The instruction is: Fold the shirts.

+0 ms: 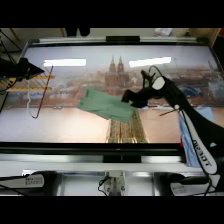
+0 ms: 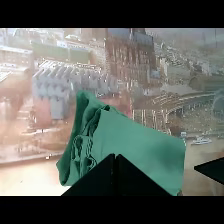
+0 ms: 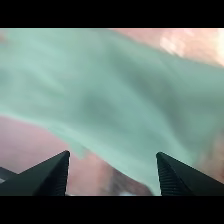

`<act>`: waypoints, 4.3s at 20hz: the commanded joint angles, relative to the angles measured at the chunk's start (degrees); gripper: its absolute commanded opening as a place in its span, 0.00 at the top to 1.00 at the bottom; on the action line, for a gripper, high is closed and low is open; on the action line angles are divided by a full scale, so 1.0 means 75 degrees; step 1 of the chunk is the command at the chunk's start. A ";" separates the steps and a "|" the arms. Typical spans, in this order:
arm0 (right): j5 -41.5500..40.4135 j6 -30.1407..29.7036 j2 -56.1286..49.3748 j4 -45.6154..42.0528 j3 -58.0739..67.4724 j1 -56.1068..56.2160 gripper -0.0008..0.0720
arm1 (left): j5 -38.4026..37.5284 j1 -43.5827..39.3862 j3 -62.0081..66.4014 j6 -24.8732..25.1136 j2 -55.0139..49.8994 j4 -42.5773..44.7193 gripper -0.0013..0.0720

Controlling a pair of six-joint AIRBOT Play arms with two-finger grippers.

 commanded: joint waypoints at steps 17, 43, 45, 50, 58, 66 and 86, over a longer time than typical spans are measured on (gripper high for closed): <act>-0.1122 -0.0836 -0.0708 0.1233 -0.0734 -0.0099 0.55 | -0.0213 -0.0076 -0.0003 0.0195 0.0000 0.0003 0.94; 0.3838 -0.0259 0.4403 -0.0968 0.0801 -0.8297 0.89 | -0.0350 -0.0597 -0.0003 0.0402 0.0000 0.0000 0.94; 0.4744 -0.0274 0.4406 -0.1746 0.0851 -0.8530 0.89 | -0.0350 -0.0609 -0.0003 0.0460 -0.0003 0.0000 0.94; 0.6003 -0.0577 0.4494 -0.4639 0.0659 -0.8571 0.89 | -0.0356 -0.0615 -0.0003 0.0475 0.0000 0.0000 0.94; 0.4913 -0.0169 0.5149 -0.5004 -0.2556 -0.8894 0.87 | -0.0399 -0.0615 -0.0003 0.0472 0.0000 0.0000 0.94; 0.3110 -0.0627 0.5155 -0.4529 -0.2133 -0.8533 0.24 | -0.0699 -0.0790 0.0079 0.0405 -0.0003 0.0731 0.94; 0.1845 -0.0119 0.2157 -0.2180 -0.0711 -0.1690 0.24 | -0.0131 -0.3853 -0.2903 -0.2305 0.1343 0.6306 0.00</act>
